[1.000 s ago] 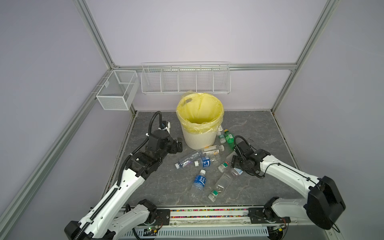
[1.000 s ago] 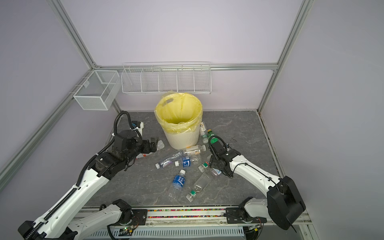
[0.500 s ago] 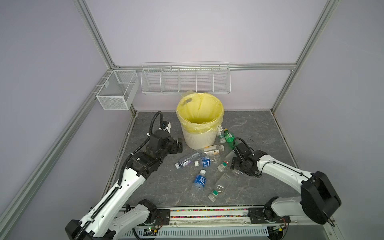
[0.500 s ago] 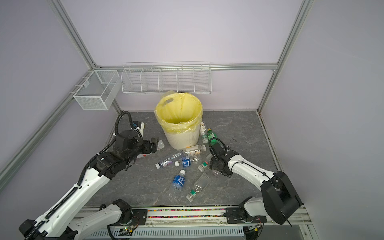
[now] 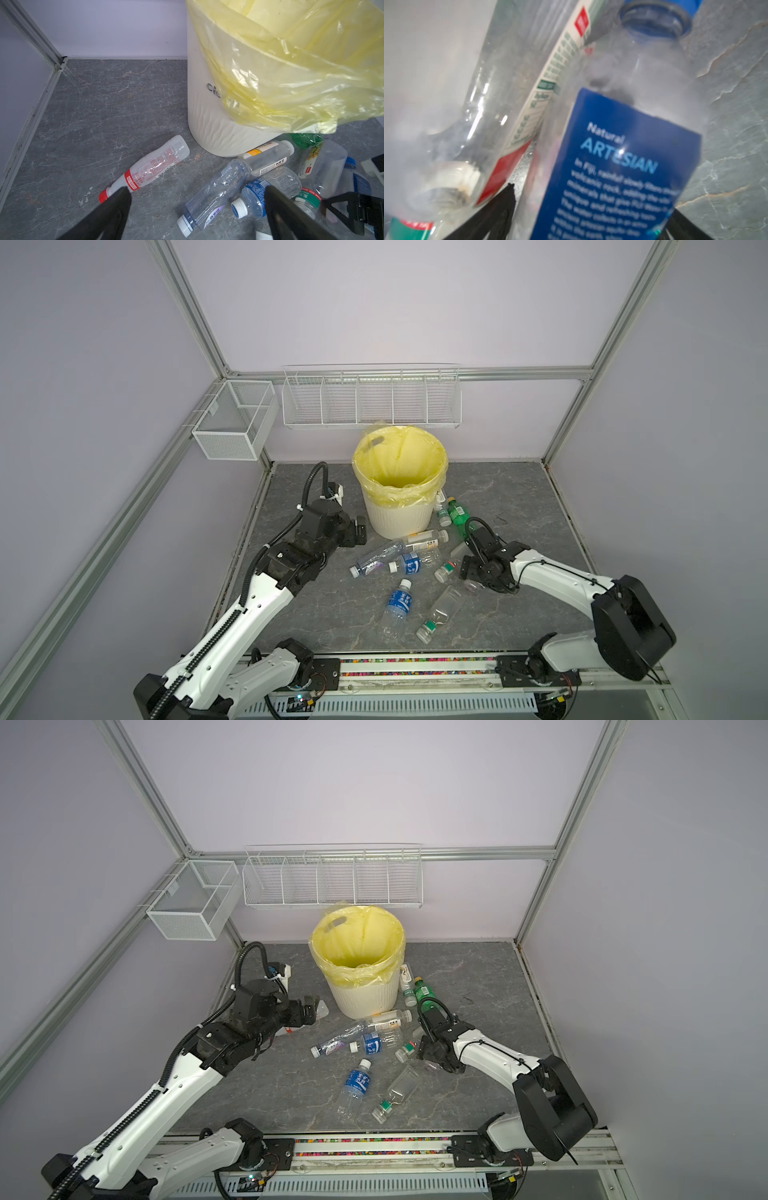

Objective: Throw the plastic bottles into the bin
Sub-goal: 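Close the right gripper around the clear blue-cap ARTESIAN bottle, then lift the ARTESIAN bottle with the right gripper and carry it over the bin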

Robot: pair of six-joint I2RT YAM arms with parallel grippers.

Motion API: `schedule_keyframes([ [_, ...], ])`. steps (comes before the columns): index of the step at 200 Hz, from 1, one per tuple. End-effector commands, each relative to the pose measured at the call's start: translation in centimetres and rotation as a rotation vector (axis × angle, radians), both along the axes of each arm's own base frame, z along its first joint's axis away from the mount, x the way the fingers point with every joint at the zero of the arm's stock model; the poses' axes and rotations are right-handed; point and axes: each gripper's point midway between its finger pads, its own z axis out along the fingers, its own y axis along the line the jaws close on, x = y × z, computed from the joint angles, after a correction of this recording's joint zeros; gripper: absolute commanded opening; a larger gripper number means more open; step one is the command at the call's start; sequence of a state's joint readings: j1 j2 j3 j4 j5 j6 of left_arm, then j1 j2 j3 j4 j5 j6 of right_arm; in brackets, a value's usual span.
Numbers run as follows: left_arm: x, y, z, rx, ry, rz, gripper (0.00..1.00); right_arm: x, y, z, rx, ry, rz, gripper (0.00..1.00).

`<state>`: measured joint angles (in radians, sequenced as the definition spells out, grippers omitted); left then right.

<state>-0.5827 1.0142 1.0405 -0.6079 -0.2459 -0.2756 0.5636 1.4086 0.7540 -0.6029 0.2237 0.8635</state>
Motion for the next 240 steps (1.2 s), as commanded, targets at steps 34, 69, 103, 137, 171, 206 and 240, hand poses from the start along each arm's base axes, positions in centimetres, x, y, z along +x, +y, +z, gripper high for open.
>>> schedule_keyframes([
  [34, 0.2, 0.0, -0.6, 0.008, 0.012, 0.001, 0.99, -0.7, -1.1, -0.1, -0.017, -0.003, -0.022, 0.71],
  [69, 0.2, 0.0, -0.6, 0.008, 0.012, 0.003, 0.99, -1.1, -1.7, 0.4, -0.031, -0.013, -0.023, 0.68],
  [103, 0.1, 0.0, -0.8, 0.005, 0.016, 0.007, 0.99, -1.6, -2.4, 1.4, -0.039, -0.04, -0.029, 0.67],
  [137, 0.2, 0.0, -0.8, 0.003, 0.017, 0.006, 0.99, -1.6, -2.7, 3.3, -0.022, -0.105, -0.007, 0.67],
  [171, 0.2, -0.1, -0.8, 0.003, 0.018, 0.007, 0.99, -1.5, -2.7, 5.5, -0.001, -0.173, 0.028, 0.67],
  [206, 0.3, 0.3, -1.0, 0.014, 0.021, 0.028, 0.99, -0.9, -1.8, 8.5, 0.054, -0.271, 0.102, 0.66],
  [240, 0.4, 0.3, -1.1, 0.019, 0.025, 0.029, 0.99, -0.7, -1.0, 11.5, 0.108, -0.379, 0.164, 0.65],
])
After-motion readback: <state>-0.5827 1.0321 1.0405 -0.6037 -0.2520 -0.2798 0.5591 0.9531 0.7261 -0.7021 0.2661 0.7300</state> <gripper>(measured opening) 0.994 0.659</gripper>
